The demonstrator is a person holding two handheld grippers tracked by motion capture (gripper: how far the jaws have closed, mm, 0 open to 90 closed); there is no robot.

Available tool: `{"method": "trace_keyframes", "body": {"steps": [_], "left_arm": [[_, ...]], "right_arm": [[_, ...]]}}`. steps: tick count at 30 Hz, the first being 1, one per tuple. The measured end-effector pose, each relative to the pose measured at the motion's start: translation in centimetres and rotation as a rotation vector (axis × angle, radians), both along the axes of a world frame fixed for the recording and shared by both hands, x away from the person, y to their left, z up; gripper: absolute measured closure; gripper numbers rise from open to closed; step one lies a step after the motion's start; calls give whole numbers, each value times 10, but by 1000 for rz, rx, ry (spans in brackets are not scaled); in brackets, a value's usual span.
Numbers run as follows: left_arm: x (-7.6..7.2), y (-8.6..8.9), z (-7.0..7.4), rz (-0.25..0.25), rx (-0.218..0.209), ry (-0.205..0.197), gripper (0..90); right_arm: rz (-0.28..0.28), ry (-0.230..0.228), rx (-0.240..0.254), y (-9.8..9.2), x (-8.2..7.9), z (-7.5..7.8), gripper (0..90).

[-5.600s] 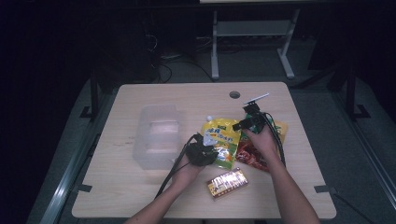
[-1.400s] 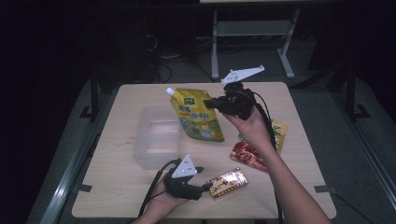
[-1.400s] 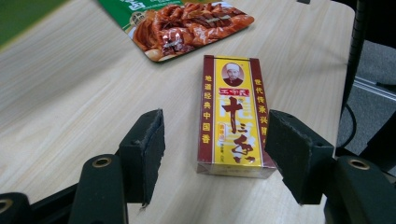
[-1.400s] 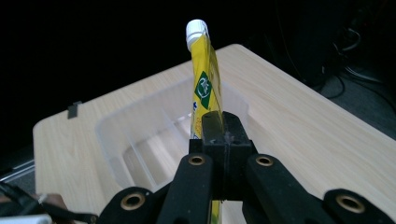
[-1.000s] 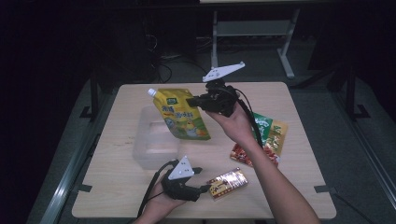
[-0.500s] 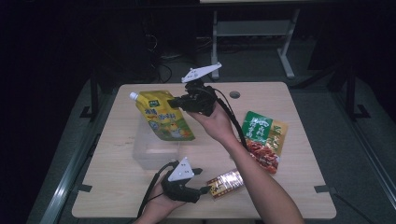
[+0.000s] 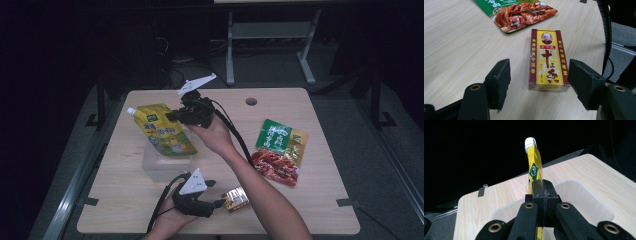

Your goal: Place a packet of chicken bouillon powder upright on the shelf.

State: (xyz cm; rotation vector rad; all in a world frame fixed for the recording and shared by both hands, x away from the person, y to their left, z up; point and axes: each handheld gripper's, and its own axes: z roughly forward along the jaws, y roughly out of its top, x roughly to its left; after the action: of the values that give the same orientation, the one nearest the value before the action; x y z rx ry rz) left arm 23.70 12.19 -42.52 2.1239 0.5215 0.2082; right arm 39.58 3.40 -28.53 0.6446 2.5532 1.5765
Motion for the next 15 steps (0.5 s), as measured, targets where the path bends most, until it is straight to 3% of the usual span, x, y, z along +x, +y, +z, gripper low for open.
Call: {"method": "trace_keyframes", "body": {"steps": [15], "left_arm": [[0,0,-3,-6,22,8,344]], "right_arm": [[1,49,-20,12,10,-28,900]]}}
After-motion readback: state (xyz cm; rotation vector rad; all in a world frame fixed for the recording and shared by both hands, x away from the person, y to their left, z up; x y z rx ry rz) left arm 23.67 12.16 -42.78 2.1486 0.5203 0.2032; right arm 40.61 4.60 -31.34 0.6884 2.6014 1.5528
